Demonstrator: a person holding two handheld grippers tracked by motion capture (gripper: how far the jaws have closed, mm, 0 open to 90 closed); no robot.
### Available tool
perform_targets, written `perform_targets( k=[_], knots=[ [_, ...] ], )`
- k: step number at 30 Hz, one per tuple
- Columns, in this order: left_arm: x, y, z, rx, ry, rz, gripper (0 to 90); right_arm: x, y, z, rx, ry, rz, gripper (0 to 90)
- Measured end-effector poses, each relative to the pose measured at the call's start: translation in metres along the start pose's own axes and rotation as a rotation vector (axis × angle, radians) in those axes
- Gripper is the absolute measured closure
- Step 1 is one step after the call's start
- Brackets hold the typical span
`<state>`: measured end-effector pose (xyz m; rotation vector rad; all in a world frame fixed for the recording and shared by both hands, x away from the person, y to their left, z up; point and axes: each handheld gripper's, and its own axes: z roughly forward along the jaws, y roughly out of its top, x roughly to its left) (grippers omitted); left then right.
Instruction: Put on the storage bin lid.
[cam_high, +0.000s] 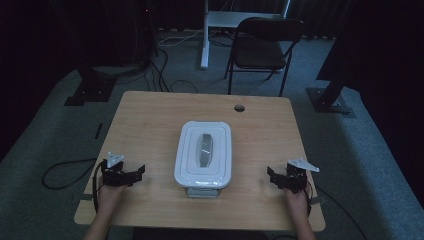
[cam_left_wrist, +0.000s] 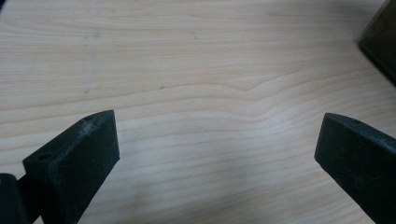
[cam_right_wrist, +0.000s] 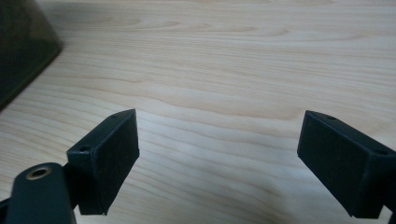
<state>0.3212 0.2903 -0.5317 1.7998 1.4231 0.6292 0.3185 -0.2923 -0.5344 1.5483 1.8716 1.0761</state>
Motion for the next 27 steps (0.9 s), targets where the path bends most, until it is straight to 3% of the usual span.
perform_targets(
  k=[9, 17, 27],
  knots=[
    [0.016, -0.009, -0.009, 0.018, 0.059, -0.03, 0.4, -0.021, -0.009, -0.013, -0.003, -0.044, 0.049, 12.2],
    [0.026, -0.014, -0.014, 0.03, 0.088, -0.063, 0.4, -0.033, -0.016, -0.021, 0.025, -0.099, 0.062, 12.2],
    [0.034, -0.022, -0.022, 0.058, 0.117, -0.075, 0.4, -0.044, -0.029, -0.032, 0.033, -0.109, 0.094, 12.2]
  ],
)
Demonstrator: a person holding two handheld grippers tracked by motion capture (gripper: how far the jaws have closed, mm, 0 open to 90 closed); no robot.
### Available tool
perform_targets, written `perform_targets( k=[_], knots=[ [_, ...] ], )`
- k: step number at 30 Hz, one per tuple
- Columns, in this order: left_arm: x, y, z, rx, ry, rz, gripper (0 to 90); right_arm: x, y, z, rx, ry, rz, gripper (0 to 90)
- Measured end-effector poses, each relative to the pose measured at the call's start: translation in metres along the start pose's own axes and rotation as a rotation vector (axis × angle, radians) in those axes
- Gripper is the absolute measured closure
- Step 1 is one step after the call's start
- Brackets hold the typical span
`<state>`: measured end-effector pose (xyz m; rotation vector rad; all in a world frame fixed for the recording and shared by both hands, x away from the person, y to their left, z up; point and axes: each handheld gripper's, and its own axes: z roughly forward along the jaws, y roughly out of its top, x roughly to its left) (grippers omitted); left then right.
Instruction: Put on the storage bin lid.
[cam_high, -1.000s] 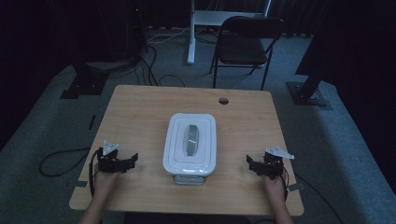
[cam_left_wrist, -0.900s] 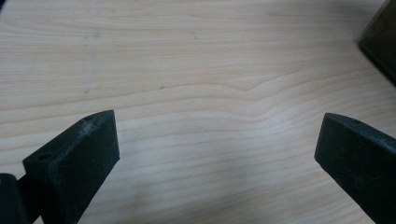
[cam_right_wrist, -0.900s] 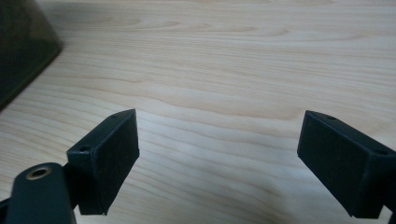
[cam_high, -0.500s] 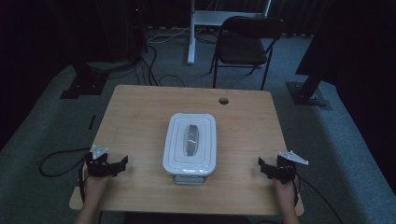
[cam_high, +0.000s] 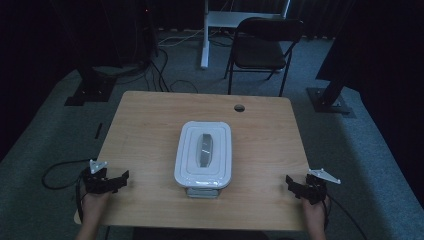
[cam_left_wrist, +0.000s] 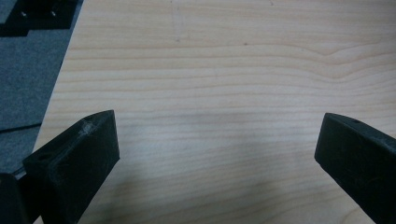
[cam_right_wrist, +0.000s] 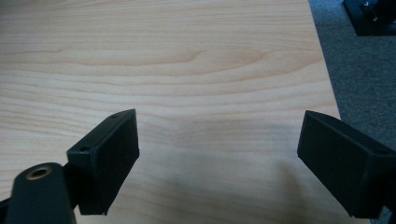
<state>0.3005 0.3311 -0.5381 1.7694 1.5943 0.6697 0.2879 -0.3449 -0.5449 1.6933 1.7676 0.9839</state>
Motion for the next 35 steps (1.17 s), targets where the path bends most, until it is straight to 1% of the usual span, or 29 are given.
perform_targets(
  k=[3, 7, 8, 11, 12, 13, 14, 15, 16, 17, 18, 20, 21, 23, 24, 25, 35],
  knots=[
    [0.003, -0.001, -0.003, 0.01, 0.011, -0.009, 0.4, -0.001, -0.003, -0.001, 0.007, -0.006, -0.003, 12.2],
    [0.01, -0.002, -0.006, 0.024, 0.024, -0.037, 0.4, -0.002, -0.002, -0.001, -0.002, 0.01, 0.012, 12.2],
    [0.012, -0.003, -0.006, 0.026, 0.029, -0.037, 0.5, -0.002, -0.002, -0.001, -0.002, 0.015, 0.013, 12.2],
    [0.015, -0.005, -0.006, 0.037, 0.031, -0.043, 0.4, -0.001, -0.004, 0.001, 0.006, 0.015, 0.007, 12.2],
    [0.015, -0.006, -0.006, 0.042, 0.039, -0.045, 0.4, -0.001, -0.004, 0.002, 0.009, 0.015, 0.004, 12.2],
    [0.015, -0.007, -0.005, 0.048, 0.043, -0.041, 0.4, 0.0, -0.004, 0.003, 0.021, 0.013, -0.004, 12.2],
    [0.016, -0.008, -0.005, 0.046, 0.036, -0.048, 0.4, 0.002, -0.004, 0.004, 0.025, 0.003, -0.014, 12.2],
    [0.016, -0.009, -0.004, 0.053, 0.037, -0.046, 0.4, 0.003, -0.004, 0.004, 0.023, 0.004, -0.02, 12.2],
    [0.015, -0.009, -0.004, 0.063, 0.043, -0.035, 0.4, 0.004, -0.004, 0.005, 0.033, 0.009, -0.029, 12.2],
    [0.015, -0.009, -0.003, 0.074, 0.05, -0.025, 0.4, 0.005, -0.003, 0.007, 0.056, 0.001, -0.035, 12.2],
    [0.014, -0.01, -0.002, 0.069, 0.046, -0.029, 0.4, 0.006, -0.003, 0.008, 0.071, -0.011, -0.046, 12.2],
    [0.014, -0.009, -0.002, 0.073, 0.03, -0.039, 0.4, 0.008, -0.003, 0.009, 0.075, -0.015, -0.06, 12.2],
    [0.014, -0.009, -0.001, 0.08, 0.033, -0.029, 0.4, 0.009, -0.003, 0.009, 0.081, -0.025, -0.064, 12.3],
    [0.009, -0.009, 0.001, 0.099, 0.062, 0.032, 0.5, 0.011, -0.003, 0.01, 0.087, -0.044, -0.078, 12.3],
    [0.009, -0.009, 0.002, 0.1, 0.063, 0.032, 0.6, 0.013, -0.003, 0.011, 0.093, -0.057, -0.092, 12.2],
    [0.008, -0.009, 0.002, 0.1, 0.063, 0.033, 0.6, 0.013, -0.003, 0.011, 0.093, -0.058, -0.096, 12.1],
    [0.008, -0.009, 0.002, 0.1, 0.061, 0.032, 0.6, 0.014, -0.002, 0.012, 0.094, -0.061, -0.094, 12.1]
  ],
)
